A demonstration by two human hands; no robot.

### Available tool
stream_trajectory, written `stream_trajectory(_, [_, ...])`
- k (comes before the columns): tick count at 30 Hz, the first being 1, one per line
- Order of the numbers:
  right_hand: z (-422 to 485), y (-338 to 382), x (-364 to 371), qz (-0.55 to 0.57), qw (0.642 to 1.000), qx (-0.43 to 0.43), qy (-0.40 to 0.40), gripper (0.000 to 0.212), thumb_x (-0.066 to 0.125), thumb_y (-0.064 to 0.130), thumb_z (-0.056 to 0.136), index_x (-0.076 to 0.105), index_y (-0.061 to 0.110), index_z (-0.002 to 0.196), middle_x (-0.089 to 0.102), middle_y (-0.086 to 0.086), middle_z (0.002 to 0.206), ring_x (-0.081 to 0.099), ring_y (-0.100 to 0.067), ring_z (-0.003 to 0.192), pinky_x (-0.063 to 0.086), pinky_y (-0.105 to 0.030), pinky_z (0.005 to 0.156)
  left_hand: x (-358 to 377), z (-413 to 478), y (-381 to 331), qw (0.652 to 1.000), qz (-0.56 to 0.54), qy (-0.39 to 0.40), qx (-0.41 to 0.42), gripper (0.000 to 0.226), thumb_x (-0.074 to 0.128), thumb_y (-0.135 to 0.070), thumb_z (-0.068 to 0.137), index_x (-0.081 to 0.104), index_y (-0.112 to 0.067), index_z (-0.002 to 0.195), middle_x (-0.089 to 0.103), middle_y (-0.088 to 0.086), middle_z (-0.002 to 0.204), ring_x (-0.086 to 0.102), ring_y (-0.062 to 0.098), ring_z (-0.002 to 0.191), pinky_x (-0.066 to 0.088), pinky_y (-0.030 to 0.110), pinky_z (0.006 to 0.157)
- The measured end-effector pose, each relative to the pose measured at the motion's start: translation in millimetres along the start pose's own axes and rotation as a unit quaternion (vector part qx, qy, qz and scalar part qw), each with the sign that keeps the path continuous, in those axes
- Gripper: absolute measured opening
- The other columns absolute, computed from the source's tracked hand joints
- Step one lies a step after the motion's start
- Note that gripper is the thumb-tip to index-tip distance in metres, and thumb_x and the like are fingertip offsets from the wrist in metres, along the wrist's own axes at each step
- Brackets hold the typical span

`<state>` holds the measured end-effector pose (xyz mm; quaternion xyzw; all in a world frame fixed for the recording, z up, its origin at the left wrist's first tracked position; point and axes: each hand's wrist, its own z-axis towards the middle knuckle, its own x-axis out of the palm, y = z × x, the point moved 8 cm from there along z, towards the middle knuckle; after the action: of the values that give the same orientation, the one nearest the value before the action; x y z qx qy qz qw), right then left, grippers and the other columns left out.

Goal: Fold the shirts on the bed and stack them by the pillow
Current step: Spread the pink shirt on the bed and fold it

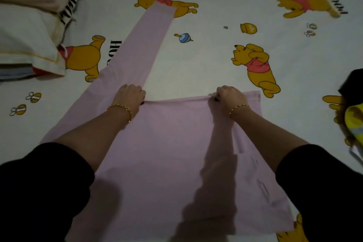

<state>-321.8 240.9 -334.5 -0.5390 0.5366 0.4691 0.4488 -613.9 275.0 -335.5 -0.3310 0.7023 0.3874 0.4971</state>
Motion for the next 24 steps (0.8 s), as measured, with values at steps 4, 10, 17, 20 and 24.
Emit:
stream_trajectory(4, [0.1, 1.2, 4.0, 0.075, 0.995, -0.066, -0.004, 0.025, 0.048, 0.022, 0.095, 0.058, 0.003, 0.107, 0.058, -0.016, 0.108, 0.052, -0.032, 0.101, 0.040, -0.036, 0.086, -1.8, 2.6, -14.1, 0.993, 0.005, -0.063, 0.102, 0.017, 0.059, 0.000, 0.082, 0.060, -0.009, 0.097, 0.058, 0.010, 0.101, 0.054, 0.028, 0.097, 0.036, 0.038, 0.102])
stream_trajectory(10, [-9.0, -2.7, 12.6, 0.038, 0.991, -0.103, 0.079, 0.061, 0.060, 0.052, 0.084, 0.047, 0.011, 0.128, 0.050, -0.011, 0.123, 0.044, -0.028, 0.113, 0.033, -0.035, 0.100, 6.7, -1.0, -3.0, 0.984, -0.074, 0.069, 0.147, 0.047, 0.069, -0.043, 0.079, 0.054, -0.013, 0.111, 0.055, 0.004, 0.111, 0.050, 0.022, 0.107, 0.042, 0.032, 0.092])
stream_trajectory(17, [-42.3, 6.7, -12.3, -0.024, 0.998, -0.050, 0.006, 0.028, 0.046, 0.033, 0.095, 0.048, 0.007, 0.106, 0.055, -0.013, 0.112, 0.049, -0.031, 0.106, 0.034, -0.037, 0.088, -34.7, -39.0, -26.2, 0.972, 0.130, 0.043, 0.191, 0.013, 0.043, -0.013, 0.094, 0.049, -0.012, 0.106, 0.059, 0.006, 0.103, 0.055, 0.023, 0.096, 0.044, 0.034, 0.079])
stream_trajectory(20, [-77.4, 15.4, -32.6, -0.059, 0.995, -0.077, -0.037, 0.022, 0.038, 0.029, 0.099, 0.048, 0.010, 0.103, 0.058, -0.011, 0.105, 0.052, -0.031, 0.099, 0.033, -0.036, 0.081, -43.6, -76.0, -31.3, 0.969, 0.152, 0.054, 0.184, 0.017, 0.038, -0.015, 0.097, 0.045, -0.015, 0.112, 0.061, 0.003, 0.103, 0.062, 0.023, 0.090, 0.046, 0.034, 0.074])
stream_trajectory(24, [-138.7, 24.0, -38.3, -0.085, 0.989, -0.108, -0.047, 0.011, 0.062, 0.013, 0.085, 0.052, 0.012, 0.088, 0.062, -0.009, 0.078, 0.058, -0.030, 0.071, 0.039, -0.036, 0.064, -42.4, -145.0, -42.8, 0.982, 0.113, 0.066, 0.137, 0.026, 0.046, -0.012, 0.093, 0.041, -0.015, 0.118, 0.062, 0.003, 0.106, 0.066, 0.025, 0.088, 0.044, 0.033, 0.062])
